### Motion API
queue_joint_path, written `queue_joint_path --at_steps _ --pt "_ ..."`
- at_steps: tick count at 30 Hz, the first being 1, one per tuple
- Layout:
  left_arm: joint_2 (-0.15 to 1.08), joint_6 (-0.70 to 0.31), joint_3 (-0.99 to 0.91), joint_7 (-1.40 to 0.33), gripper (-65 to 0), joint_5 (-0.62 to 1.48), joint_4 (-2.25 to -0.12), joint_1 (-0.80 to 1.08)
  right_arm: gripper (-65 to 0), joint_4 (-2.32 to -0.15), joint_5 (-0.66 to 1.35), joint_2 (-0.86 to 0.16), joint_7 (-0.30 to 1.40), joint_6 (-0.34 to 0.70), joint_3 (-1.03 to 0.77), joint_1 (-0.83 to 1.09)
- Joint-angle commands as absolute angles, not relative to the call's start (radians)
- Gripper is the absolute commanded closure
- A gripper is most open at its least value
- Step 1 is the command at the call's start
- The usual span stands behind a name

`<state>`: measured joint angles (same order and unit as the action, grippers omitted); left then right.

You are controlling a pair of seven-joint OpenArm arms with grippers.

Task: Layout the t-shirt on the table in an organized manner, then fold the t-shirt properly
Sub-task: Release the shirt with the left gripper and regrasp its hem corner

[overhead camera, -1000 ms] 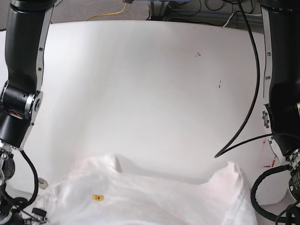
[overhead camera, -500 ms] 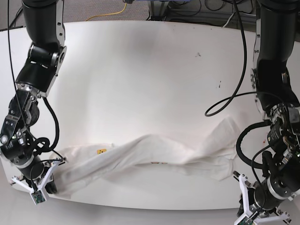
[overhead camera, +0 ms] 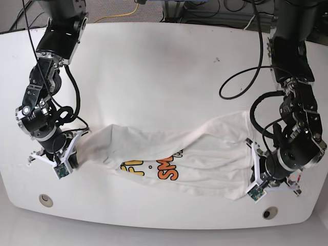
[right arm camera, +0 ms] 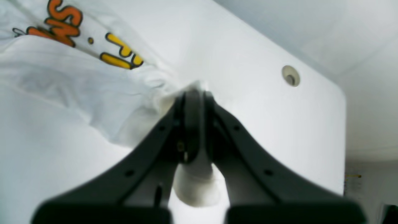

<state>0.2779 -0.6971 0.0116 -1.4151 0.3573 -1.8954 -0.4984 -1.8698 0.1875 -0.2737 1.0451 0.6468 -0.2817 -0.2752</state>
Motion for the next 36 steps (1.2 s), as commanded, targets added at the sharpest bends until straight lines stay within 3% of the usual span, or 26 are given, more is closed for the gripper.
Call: queue_joint_path --at_steps 1,13,15,22,25,27,36 --pt "0.283 -0.698 0.008 -1.396 -0.1 0.364 -1.913 -0.478 0.0 -1.891 0.199 -0.28 1.015 0.641 -0.286 -0.292" --pt "0.271 -0.698 -0.067 -1.396 -1.1 0.383 -1.906 -0.274 0.0 -1.883 0.202 -0.275 1.015 0.641 -0.282 -0.297" --pt "0.255 -0.698 -0.114 -1.396 -4.4 0.415 -1.897 -0.257 0.0 -1.883 0.203 -0.275 1.015 0.641 -0.282 -0.297" --pt "0.229 -0.698 -0.34 -1.396 -35.7 0.55 -1.845 -0.199 0.0 -1.883 0.2 -0.275 1.015 0.641 -0.28 -0.297" --pt "0.209 -0.698 -0.437 -1.396 -45.7 0.575 -1.811 -0.193 0.0 -1.883 0.202 -0.275 1.015 0.641 -0.28 -0.295" --pt "0.202 -0.698 -0.483 -1.396 -47.9 0.59 -1.784 -0.189 0.0 -1.883 0.203 -0.275 1.015 0.641 -0.28 -0.295" --pt "0.194 -0.698 -0.641 -1.386 -45.8 0.72 -1.52 -0.171 0.0 -1.883 0.2 -0.257 1.015 0.641 -0.28 -0.294"
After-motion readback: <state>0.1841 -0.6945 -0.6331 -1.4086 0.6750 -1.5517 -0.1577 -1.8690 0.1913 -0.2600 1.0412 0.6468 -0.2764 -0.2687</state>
